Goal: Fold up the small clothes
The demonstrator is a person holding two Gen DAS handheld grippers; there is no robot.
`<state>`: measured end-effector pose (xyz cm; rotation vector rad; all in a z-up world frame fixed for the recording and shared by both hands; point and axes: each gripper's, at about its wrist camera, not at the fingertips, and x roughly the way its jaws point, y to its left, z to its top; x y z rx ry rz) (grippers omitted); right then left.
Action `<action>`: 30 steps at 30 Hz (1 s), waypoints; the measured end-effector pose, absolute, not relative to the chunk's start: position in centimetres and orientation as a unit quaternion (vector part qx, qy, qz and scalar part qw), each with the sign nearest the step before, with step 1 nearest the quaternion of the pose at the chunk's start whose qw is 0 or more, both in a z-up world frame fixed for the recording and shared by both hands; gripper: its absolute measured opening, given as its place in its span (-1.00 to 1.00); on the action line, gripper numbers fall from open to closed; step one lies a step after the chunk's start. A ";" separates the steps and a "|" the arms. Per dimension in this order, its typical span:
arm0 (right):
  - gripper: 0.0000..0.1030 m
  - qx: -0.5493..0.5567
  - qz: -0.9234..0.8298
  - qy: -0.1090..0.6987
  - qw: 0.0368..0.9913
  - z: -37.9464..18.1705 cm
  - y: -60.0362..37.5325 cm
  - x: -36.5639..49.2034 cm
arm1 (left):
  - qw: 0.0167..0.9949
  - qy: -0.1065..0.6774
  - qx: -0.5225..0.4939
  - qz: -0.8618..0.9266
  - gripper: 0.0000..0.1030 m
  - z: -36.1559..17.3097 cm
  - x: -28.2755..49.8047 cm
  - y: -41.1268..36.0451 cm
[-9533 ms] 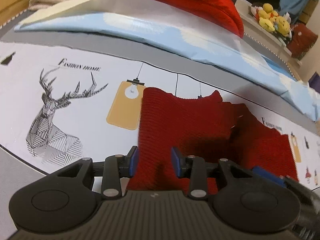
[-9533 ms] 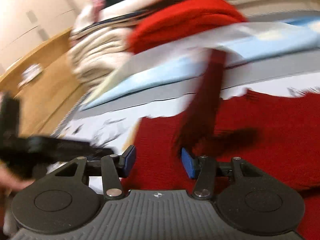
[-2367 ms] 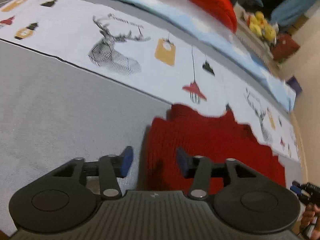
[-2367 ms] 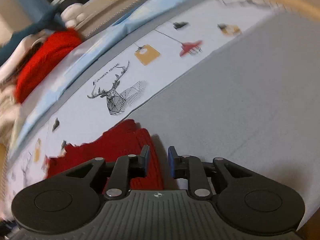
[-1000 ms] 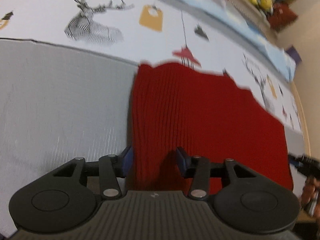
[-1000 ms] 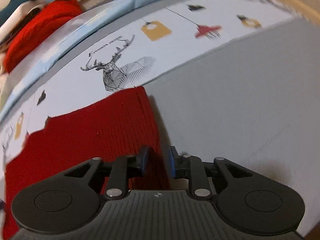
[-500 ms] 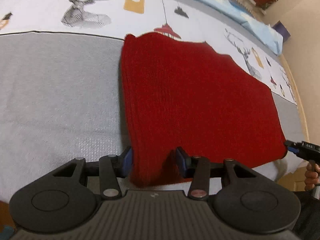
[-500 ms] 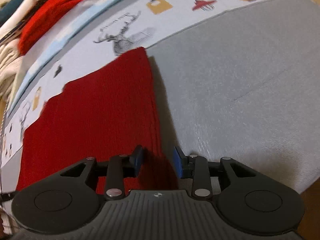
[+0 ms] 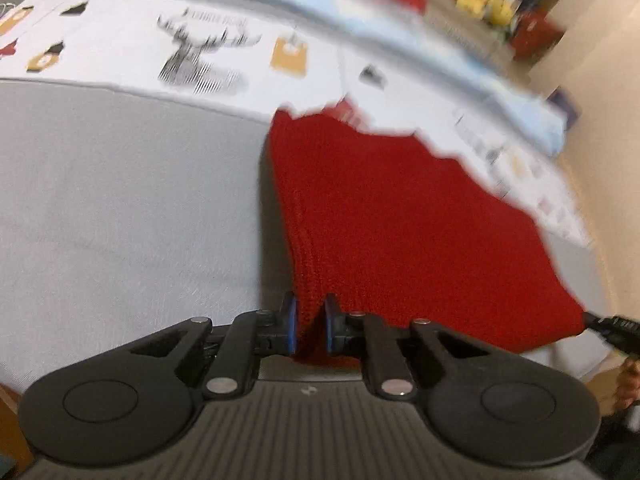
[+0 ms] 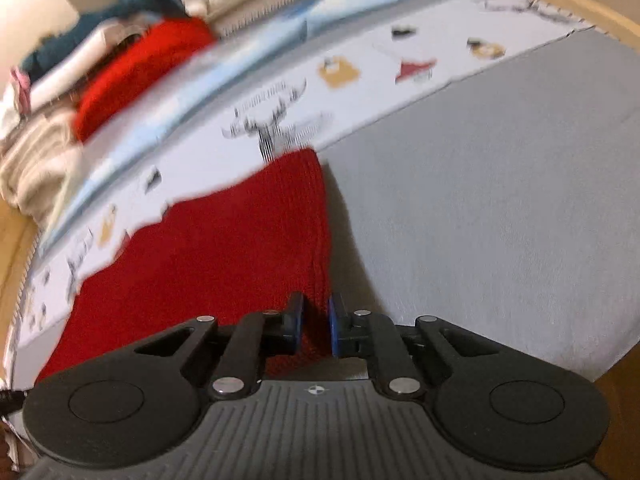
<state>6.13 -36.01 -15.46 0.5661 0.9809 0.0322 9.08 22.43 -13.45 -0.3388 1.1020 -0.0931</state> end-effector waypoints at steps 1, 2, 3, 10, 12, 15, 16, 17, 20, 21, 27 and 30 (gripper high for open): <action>-0.76 0.258 0.009 0.483 0.837 -16.1 -35.8 6.3 | 0.828 0.540 -0.148 -0.041 -0.71 -14.2 9.4 22.0; -0.76 0.247 0.003 0.509 0.825 -17.0 -35.5 6.5 | 0.823 0.551 -0.133 -0.039 -0.70 -14.6 9.7 21.6; -0.75 0.241 -0.002 0.532 0.812 -17.9 -35.1 6.8 | 0.823 0.554 -0.114 -0.039 -0.67 -14.7 9.9 21.1; -0.56 0.138 -0.027 0.505 0.851 -16.0 -32.5 6.3 | 0.879 0.469 -0.079 -0.042 -0.49 -11.2 8.7 20.1; -0.56 0.134 -0.021 0.489 0.862 -15.7 -32.6 6.1 | 0.880 0.466 -0.063 -0.068 -0.49 -11.0 8.6 18.9; -0.55 0.149 0.009 0.495 0.856 -16.0 -32.4 6.8 | 0.868 0.488 -0.008 -0.086 -0.49 -12.1 8.7 16.8; -0.50 0.152 0.022 0.504 0.850 -16.3 -31.8 7.2 | 0.856 0.510 0.014 -0.082 -0.49 -13.1 8.9 16.1; -0.44 0.149 0.030 0.515 0.844 -16.9 -31.5 7.7 | 0.844 0.531 0.034 -0.075 -0.49 -14.0 9.0 15.7; -0.32 0.084 0.024 0.553 0.829 -18.5 -29.8 7.9 | 0.824 0.557 0.084 -0.060 -0.50 -15.8 9.2 14.4; -0.29 0.070 0.020 0.560 0.825 -18.8 -29.4 7.9 | 0.825 0.555 0.093 -0.060 -0.50 -15.9 9.0 14.2; -0.24 0.077 0.015 0.563 0.823 -18.8 -29.4 8.1 | 0.827 0.551 0.098 -0.059 -0.50 -15.6 8.6 14.1; -0.24 0.085 0.008 0.556 0.827 -18.6 -29.6 8.2 | 0.827 0.551 0.095 -0.058 -0.50 -15.7 8.4 13.9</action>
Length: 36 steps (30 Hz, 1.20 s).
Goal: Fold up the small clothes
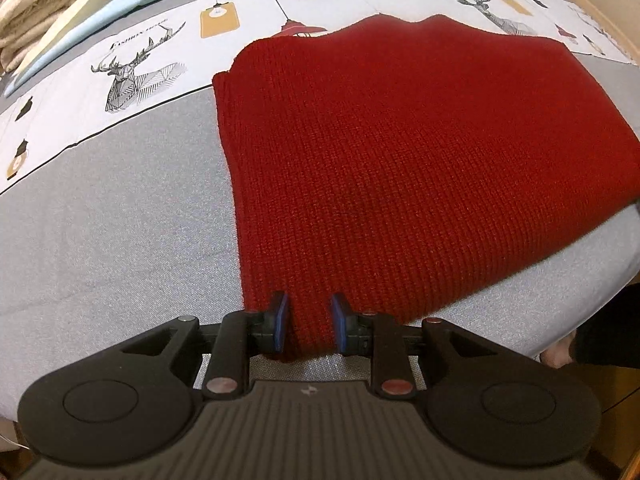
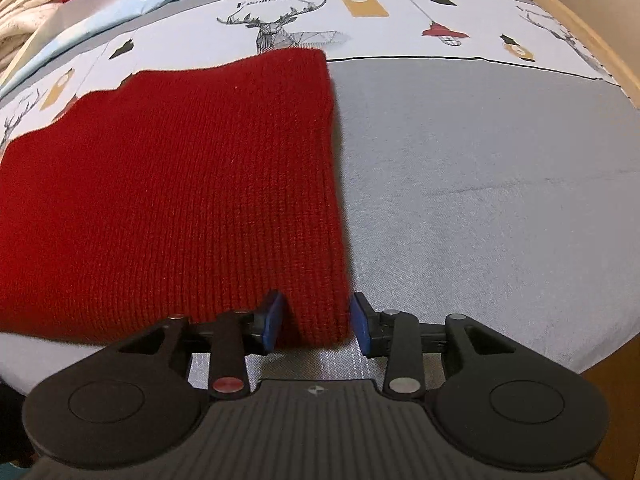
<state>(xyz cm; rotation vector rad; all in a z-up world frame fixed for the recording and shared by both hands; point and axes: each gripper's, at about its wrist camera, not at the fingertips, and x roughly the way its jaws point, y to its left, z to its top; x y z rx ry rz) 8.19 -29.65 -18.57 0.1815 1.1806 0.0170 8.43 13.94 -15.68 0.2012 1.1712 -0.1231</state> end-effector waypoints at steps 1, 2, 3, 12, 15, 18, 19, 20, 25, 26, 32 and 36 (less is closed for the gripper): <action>-0.24 0.089 0.004 0.550 0.831 -18.3 -29.7 7.9 | 0.827 0.551 0.094 -0.057 -0.49 -15.8 8.6 13.8; -0.24 0.092 0.001 0.542 0.836 -17.9 -29.6 7.7 | 0.827 0.551 0.095 -0.057 -0.49 -15.8 8.6 13.8; -0.24 0.096 -0.002 0.533 0.840 -17.6 -29.7 7.7 | 0.827 0.551 0.095 -0.057 -0.49 -15.9 8.6 13.7; -0.18 0.066 -0.021 0.562 0.824 -19.1 -29.5 8.4 | 0.850 0.523 0.048 -0.048 -0.48 -14.3 8.9 14.7; -0.18 0.063 -0.025 0.550 0.832 -18.6 -29.4 8.5 | 0.853 0.521 0.012 -0.035 -0.48 -14.0 9.4 15.9; -0.14 0.055 -0.028 0.574 0.816 -19.6 -29.0 8.9 | 0.829 0.559 0.004 -0.014 -0.48 -15.4 10.2 16.9; -0.14 0.050 -0.030 0.576 0.815 -19.6 -28.8 9.0 | 0.827 0.562 0.000 -0.012 -0.46 -15.5 10.2 17.1; -0.14 0.043 -0.032 0.573 0.818 -19.4 -28.5 9.1 | 0.830 0.558 -0.007 -0.013 -0.46 -15.2 10.2 17.3; -0.14 0.053 -0.051 0.496 0.865 -15.8 -27.2 8.3 | 0.867 0.495 -0.056 0.005 -0.45 -11.5 9.0 20.3; -0.14 0.054 -0.052 0.479 0.875 -15.1 -26.8 8.1 | 0.874 0.482 -0.063 0.011 -0.45 -10.8 8.7 21.0; -0.28 0.068 -0.016 0.411 0.909 -11.8 -20.7 5.4 | 0.894 0.439 -0.071 0.053 -0.44 -7.7 6.8 25.0; -0.69 0.073 0.059 0.386 0.918 -10.8 -13.2 4.5 | 0.903 0.417 -0.082 0.059 -0.43 -5.5 5.1 28.0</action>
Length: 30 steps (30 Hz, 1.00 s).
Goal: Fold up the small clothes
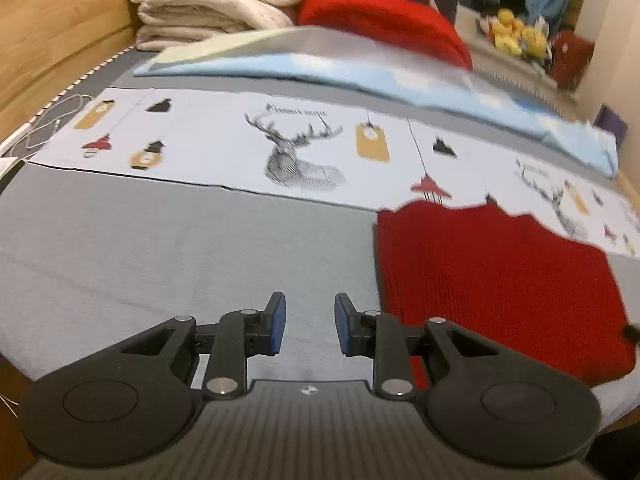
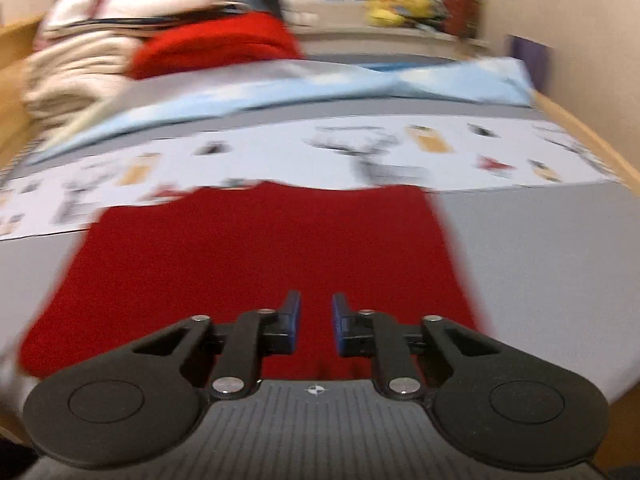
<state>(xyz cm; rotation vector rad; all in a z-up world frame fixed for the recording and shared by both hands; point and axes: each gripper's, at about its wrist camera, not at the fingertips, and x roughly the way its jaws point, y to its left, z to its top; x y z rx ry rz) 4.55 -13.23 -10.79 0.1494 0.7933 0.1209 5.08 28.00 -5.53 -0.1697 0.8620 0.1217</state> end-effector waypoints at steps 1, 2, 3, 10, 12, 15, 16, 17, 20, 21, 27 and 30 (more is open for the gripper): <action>-0.69 0.073 0.078 0.380 0.919 -10.6 -11.1 4.3 | 0.905 0.413 -0.088 0.058 -0.42 -5.1 4.7 28.8; -0.68 0.074 0.097 0.376 0.918 -10.5 -9.1 4.2 | 0.906 0.408 -0.094 0.059 -0.42 -4.7 4.2 29.5; -0.68 0.072 0.119 0.372 0.918 -10.4 -6.8 4.0 | 0.908 0.403 -0.098 0.060 -0.42 -4.5 3.8 30.1; -0.09 0.020 0.214 0.371 0.903 -11.1 6.4 2.5 | 0.910 0.393 -0.111 0.078 -0.42 -3.5 2.8 33.8; -0.06 -0.003 0.242 0.374 0.895 -11.4 9.3 2.0 | 0.911 0.389 -0.115 0.078 -0.42 -3.3 2.6 34.6; 0.07 -0.063 0.264 0.375 0.886 -12.4 13.0 1.2 | 0.910 0.387 -0.126 0.078 -0.42 -3.1 2.6 35.5; 0.07 -0.083 0.267 0.377 0.883 -12.6 14.1 0.5 | 0.910 0.386 -0.128 0.079 -0.42 -3.1 2.6 35.6; 0.07 -0.110 0.265 0.379 0.880 -13.1 14.9 0.5 | 0.911 0.385 -0.128 0.078 -0.42 -3.0 2.6 35.8; 0.07 -0.193 0.254 0.386 0.866 -15.1 16.5 0.4 | 0.910 0.387 -0.128 0.079 -0.42 -2.9 2.5 36.0; 0.07 -0.221 0.253 0.382 0.861 -15.6 17.0 0.2 | 0.910 0.387 -0.128 0.079 -0.42 -3.0 2.7 35.9; -0.35 -0.303 0.257 0.354 0.847 -16.6 17.5 -0.3 | 0.907 0.393 -0.130 0.079 -0.42 -3.1 3.4 35.2; -0.58 -0.276 0.274 0.361 0.848 -14.8 16.5 0.7 | 0.905 0.398 -0.131 0.076 -0.42 -3.2 4.0 34.4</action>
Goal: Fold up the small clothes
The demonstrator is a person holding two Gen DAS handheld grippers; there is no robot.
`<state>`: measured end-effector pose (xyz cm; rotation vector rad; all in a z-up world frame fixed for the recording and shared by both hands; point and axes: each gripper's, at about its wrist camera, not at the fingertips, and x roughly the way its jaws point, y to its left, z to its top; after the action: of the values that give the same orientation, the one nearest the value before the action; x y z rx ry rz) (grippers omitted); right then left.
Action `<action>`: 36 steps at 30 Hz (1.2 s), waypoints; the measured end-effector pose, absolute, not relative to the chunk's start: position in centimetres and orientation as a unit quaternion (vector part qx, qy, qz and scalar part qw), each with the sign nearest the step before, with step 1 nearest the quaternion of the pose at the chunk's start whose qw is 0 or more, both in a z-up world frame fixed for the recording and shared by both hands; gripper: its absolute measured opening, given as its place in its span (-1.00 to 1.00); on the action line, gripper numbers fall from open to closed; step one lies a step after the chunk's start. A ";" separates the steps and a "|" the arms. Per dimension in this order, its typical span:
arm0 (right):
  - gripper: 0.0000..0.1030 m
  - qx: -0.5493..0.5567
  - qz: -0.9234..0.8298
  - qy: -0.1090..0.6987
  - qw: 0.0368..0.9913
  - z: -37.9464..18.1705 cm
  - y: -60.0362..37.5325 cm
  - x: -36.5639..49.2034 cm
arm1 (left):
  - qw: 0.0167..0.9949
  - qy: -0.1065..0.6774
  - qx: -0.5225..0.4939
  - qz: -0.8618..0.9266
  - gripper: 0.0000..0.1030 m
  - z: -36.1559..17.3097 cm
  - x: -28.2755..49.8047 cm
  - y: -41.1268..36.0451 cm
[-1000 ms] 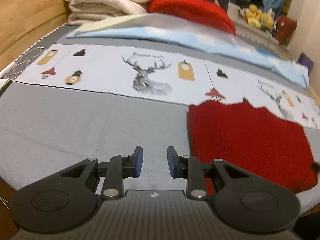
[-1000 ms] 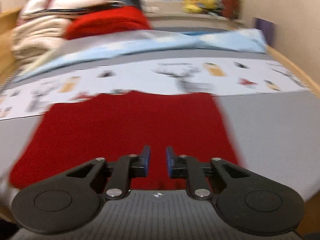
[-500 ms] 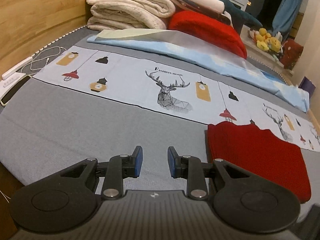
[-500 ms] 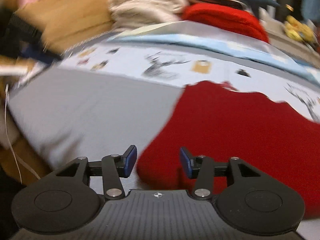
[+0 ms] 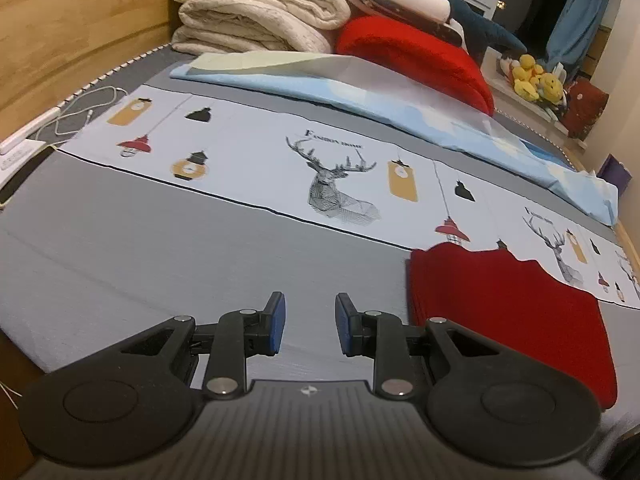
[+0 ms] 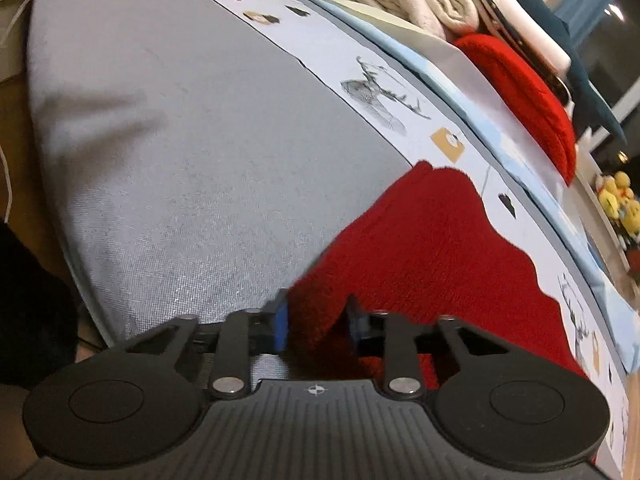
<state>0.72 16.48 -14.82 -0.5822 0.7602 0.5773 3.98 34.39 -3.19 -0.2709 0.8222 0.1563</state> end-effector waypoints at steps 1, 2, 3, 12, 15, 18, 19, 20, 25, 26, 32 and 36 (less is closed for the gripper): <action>-0.60 -0.227 0.274 0.371 0.858 -13.3 15.3 1.8 | 0.904 0.400 -0.130 0.075 -0.42 -3.3 4.2 34.0; -0.62 -0.177 0.268 0.376 0.869 -11.6 13.9 2.8 | 0.903 0.403 -0.126 0.075 -0.42 -3.4 4.5 33.5; -0.63 -0.127 0.254 0.376 0.882 -9.9 12.0 4.0 | 0.903 0.406 -0.123 0.074 -0.42 -3.5 4.7 33.0; -0.65 0.212 0.027 0.276 0.937 -2.3 -16.8 5.3 | 0.901 0.423 -0.090 0.038 -0.42 -4.2 8.1 25.3; -0.65 0.229 -0.087 0.293 0.924 -5.7 -23.7 3.5 | 0.900 0.429 -0.069 0.019 -0.42 -4.5 9.5 21.7; -0.57 0.241 -0.166 0.396 0.870 -11.7 -28.8 3.5 | 0.901 0.430 -0.054 -0.002 -0.42 -4.9 11.0 18.2; -0.48 0.250 -0.180 0.439 0.844 -13.7 -30.2 3.7 | 0.900 0.432 -0.051 -0.009 -0.42 -5.1 11.4 17.2; -0.47 0.270 -0.183 0.469 0.821 -15.0 -31.5 3.8 | 0.898 0.437 -0.047 -0.016 -0.42 -5.4 11.7 16.1; -0.06 0.267 -0.165 0.421 0.851 -11.8 -34.9 4.1 | 0.889 0.454 -0.034 -0.053 -0.40 -6.9 13.1 11.9; -0.02 0.266 -0.145 0.411 0.860 -11.0 -35.4 4.7 | 0.887 0.456 -0.037 -0.063 -0.38 -7.2 13.4 11.1; 0.37 0.249 -0.026 0.446 0.860 -12.5 -37.1 11.3 | 0.875 0.471 -0.051 -0.097 -0.21 -8.8 14.6 6.9; 0.37 0.271 -0.038 0.500 0.821 -18.0 -37.5 14.4 | 0.870 0.475 -0.077 -0.110 0.08 -9.8 15.6 4.5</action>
<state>14.36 -37.50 -18.05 0.5773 1.0651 -0.0812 15.57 4.53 -9.75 -0.1604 0.9924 -0.2291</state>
